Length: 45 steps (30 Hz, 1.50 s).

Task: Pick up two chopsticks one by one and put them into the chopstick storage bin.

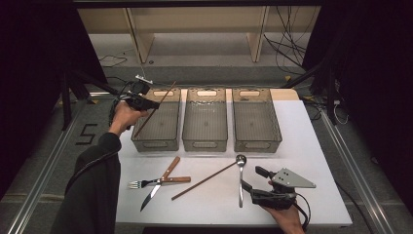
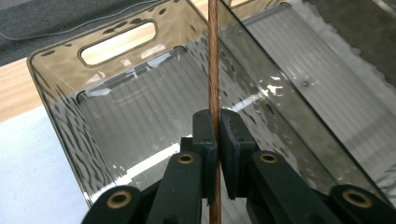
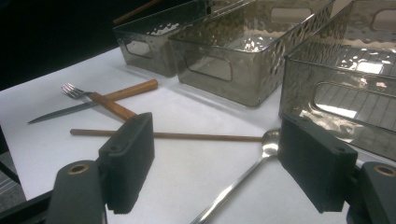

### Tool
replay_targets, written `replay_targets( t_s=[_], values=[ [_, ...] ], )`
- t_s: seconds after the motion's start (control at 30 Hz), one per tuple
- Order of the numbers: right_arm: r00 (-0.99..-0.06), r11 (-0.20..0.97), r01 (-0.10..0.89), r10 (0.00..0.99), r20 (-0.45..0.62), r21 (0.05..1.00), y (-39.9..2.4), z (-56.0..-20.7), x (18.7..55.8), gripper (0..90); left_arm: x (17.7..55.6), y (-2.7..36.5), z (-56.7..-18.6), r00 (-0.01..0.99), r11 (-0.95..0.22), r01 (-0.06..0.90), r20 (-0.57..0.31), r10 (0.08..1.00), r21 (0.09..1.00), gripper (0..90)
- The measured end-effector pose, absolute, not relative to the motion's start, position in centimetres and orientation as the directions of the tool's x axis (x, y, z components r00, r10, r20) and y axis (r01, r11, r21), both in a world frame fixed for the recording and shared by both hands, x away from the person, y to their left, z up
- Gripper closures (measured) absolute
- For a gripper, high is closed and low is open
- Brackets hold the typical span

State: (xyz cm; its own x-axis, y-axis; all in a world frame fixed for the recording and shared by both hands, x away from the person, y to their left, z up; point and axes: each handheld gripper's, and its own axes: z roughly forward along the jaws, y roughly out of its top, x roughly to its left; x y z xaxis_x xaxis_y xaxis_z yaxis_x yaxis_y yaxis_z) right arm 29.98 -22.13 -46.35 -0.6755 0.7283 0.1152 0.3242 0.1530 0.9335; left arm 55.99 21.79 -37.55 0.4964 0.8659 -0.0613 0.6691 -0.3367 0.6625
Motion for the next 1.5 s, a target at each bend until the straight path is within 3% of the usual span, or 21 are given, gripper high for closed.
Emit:
replay_targets(
  t_s=[0.23,0.97,1.07,1.1,1.13,1.27,1.5],
  values=[
    [-0.675,0.15,0.325,0.729,0.117,0.934,-22.2,-46.4,29.9,27.9,56.4,21.8,-38.7,0.487,-0.349,0.669,-0.033,0.873,0.656,85.0],
    [-0.674,0.151,0.326,0.73,0.117,0.933,-22.2,-46.4,29.9,28.0,56.5,21.9,-40.8,0.455,-0.327,0.714,-0.056,0.889,0.619,82.8],
    [-0.674,0.15,0.325,0.73,0.117,0.934,-22.2,-46.4,29.9,28.0,56.5,21.8,-40.7,0.437,-0.306,0.72,-0.064,0.897,0.622,77.5],
    [-0.674,0.15,0.325,0.73,0.117,0.934,-22.2,-46.4,29.9,28.0,56.5,21.8,-40.7,0.438,-0.303,0.72,-0.07,0.896,0.625,69.2],
    [-0.674,0.15,0.325,0.73,0.117,0.934,-22.2,-46.4,29.9,28.0,56.5,21.7,-40.6,0.437,-0.297,0.721,-0.079,0.896,0.626,69.2],
    [-0.673,0.15,0.325,0.73,0.117,0.934,-22.2,-46.4,29.9,27.9,56.1,21.1,-39.8,0.452,-0.304,0.719,-0.088,0.888,0.625,45.9],
    [-0.672,0.15,0.323,0.731,0.115,0.934,-22.2,-46.3,29.9,28.0,54.2,19.8,-37.5,0.492,-0.312,0.677,-0.094,0.866,0.667,34.5]
  ],
)
